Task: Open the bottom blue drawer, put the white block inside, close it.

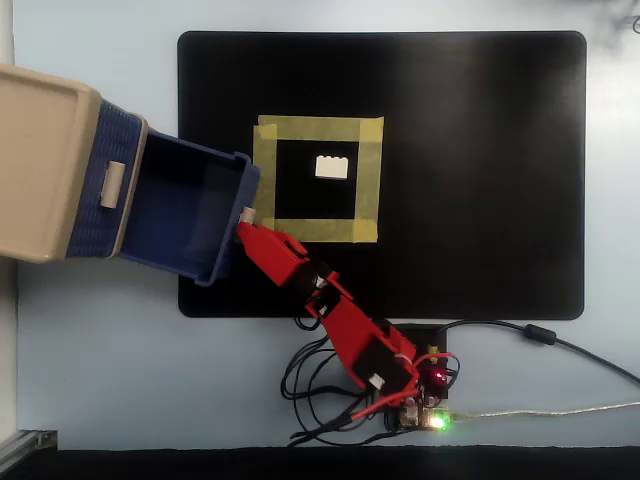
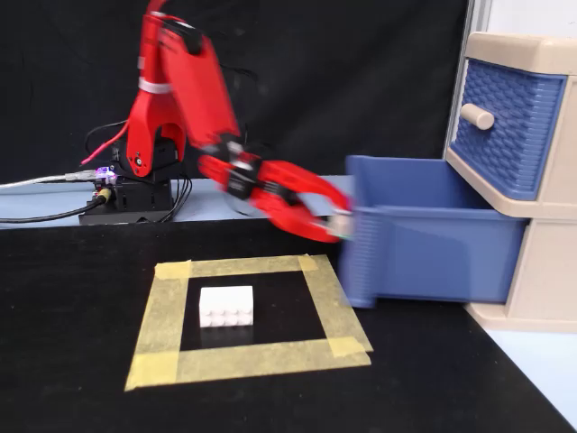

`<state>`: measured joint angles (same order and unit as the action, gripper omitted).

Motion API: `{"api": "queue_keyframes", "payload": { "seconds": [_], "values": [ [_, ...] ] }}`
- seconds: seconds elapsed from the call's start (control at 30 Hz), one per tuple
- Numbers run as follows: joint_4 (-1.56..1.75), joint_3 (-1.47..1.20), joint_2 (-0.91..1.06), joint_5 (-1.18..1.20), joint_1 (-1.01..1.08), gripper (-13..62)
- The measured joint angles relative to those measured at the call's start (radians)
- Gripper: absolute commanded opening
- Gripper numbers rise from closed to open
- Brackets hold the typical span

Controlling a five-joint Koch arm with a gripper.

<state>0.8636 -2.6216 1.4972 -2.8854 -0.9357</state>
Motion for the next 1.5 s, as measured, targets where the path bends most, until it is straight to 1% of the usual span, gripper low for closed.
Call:
{"api": "queue_keyframes", "payload": {
  "seconds": [0.03, 0.1, 0.13, 0.17, 0.23, 0.33, 0.4, 0.43, 0.5, 0.57, 0.6, 0.63, 0.7, 0.77, 0.8, 0.87, 1.0, 1.07, 1.13, 1.3, 1.5],
  "values": [
    [-0.002, -0.086, 0.049, 0.0, 0.009, 0.5],
    [-0.018, -0.132, 0.084, 0.002, 0.006, 22.5],
    [-0.018, -0.097, 0.089, 0.006, 0.012, 30.6],
    [-0.017, -0.095, 0.092, 0.006, 0.011, 33.8],
    [-0.02, -0.124, 0.12, 0.009, 0.026, 33.9],
    [-0.029, -0.179, 0.262, 0.011, 0.117, 33.9],
    [-0.107, -0.209, 0.391, 0.015, 0.193, 33.8],
    [-0.221, -0.199, 0.491, 0.026, 0.238, 33.8],
    [-0.428, -0.13, 0.591, 0.055, 0.284, 33.9],
    [-0.764, 0.092, 0.638, 0.098, 0.316, 34.0],
    [-1.042, 0.304, 0.64, 0.126, 0.331, 34.3],
    [-1.193, 0.417, 0.624, 0.14, 0.337, 34.4],
    [-1.526, 0.676, 0.526, 0.141, 0.365, 34.5],
    [-1.813, 0.966, 0.374, 0.12, 0.414, 34.5],
    [-1.962, 1.115, 0.262, 0.066, 0.446, 34.4],
    [-2.091, 1.238, 0.121, -0.04, 0.46, 34.3],
    [-2.206, 1.497, -0.164, -0.353, 0.485, 34.4],
    [-2.235, 1.54, -0.229, -0.43, 0.528, 34.3],
    [-2.261, 1.595, -0.278, -0.453, 0.595, 34.2],
    [-2.312, 1.597, -0.29, -0.459, 0.67, 34.0],
    [-2.298, 1.597, -0.374, -0.459, 0.692, 34.1]
  ]
}}
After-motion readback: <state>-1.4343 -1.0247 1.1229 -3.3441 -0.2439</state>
